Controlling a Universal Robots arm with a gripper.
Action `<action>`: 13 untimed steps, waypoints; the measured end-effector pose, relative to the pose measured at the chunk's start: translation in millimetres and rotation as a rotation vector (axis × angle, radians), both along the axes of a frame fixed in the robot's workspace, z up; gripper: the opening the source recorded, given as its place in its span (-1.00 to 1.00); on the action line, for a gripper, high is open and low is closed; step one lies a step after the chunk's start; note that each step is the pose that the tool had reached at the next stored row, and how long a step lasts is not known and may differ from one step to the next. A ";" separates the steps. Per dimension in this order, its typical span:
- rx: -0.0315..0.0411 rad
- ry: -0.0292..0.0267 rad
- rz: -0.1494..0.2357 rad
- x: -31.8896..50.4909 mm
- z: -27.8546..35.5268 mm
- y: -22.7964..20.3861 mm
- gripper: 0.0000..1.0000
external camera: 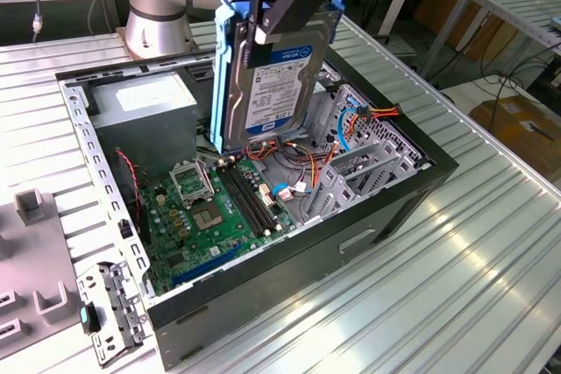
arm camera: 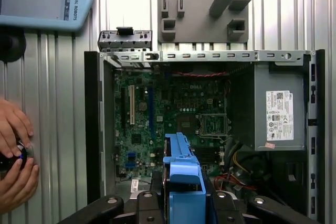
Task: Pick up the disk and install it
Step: 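Insert the disk into the insertion slot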
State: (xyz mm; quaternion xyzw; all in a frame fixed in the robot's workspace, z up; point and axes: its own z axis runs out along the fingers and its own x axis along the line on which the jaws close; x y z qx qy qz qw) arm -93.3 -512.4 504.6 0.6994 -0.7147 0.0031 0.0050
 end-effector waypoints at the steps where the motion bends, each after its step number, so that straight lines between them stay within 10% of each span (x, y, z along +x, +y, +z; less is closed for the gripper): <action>1: 0.0000 0.0000 0.000 2.4 0.0 -0.1 -0.26; 13: 0.0000 0.0000 0.000 15.6 0.0 -0.4 -0.26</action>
